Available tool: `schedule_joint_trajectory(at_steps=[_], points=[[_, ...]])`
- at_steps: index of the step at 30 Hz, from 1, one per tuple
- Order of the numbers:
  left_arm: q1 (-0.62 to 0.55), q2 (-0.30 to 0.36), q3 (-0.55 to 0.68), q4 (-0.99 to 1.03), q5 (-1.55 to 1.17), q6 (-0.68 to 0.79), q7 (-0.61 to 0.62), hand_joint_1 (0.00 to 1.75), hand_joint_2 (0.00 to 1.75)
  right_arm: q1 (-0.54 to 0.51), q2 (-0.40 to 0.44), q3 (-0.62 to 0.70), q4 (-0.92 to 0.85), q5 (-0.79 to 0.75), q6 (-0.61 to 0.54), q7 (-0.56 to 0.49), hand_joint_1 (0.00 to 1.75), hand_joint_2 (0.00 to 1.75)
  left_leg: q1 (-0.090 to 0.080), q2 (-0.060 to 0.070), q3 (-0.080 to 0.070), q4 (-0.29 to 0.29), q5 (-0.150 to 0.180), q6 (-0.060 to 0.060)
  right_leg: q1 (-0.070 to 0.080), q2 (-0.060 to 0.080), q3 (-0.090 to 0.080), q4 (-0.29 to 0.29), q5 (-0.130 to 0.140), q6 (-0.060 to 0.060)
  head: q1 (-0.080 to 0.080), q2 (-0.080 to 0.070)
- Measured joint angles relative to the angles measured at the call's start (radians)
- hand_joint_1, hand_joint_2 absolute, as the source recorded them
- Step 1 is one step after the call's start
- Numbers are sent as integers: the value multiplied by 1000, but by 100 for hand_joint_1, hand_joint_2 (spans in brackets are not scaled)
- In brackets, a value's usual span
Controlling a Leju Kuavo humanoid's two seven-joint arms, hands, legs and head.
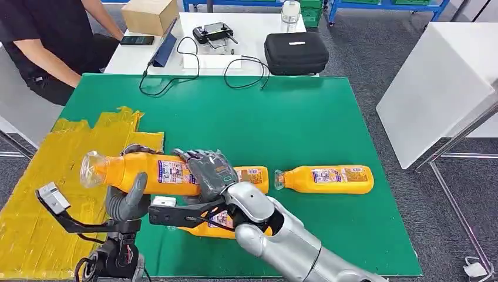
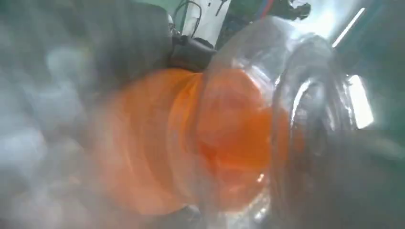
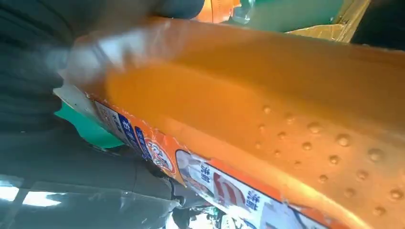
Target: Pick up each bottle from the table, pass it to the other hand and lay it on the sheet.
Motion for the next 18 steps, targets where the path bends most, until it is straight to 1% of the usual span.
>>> schedule_joint_trajectory(at_steps=[1,3,4,8,13,18], points=[[1,-2,1,-1,-2,1,-4,175,175,-1,-1,0,0,-5,0,0,0,175,0,0,0,0,0,0,0,0,0,0,0,0,0,0],[2,-5,4,-2,-11,6,-10,175,175,-2,-2,0,0,-16,-3,0,0,175,0,0,0,0,0,0,0,0,0,0,0,0,0,0],[2,-7,4,-2,-19,11,-15,175,175,-1,-2,-1,0,-22,-12,-2,0,0,0,0,0,0,0,0,0,0,0,0,0,0,0,0],[-1,-10,4,-15,-69,47,-32,175,175,8,-10,-10,2,-35,-46,-19,0,0,0,0,0,0,0,0,0,0,0,0,0,0,0,0],[-19,-1,19,-27,-298,199,-65,175,175,63,-31,-52,-27,-39,-106,-31,0,0,0,-1,0,0,0,0,0,0,0,0,0,0,0,0],[-33,17,51,-27,-354,224,-66,175,175,103,-60,-90,-76,-37,-109,-35,0,0,0,0,0,0,0,0,0,0,0,0,0,0,0,0]])
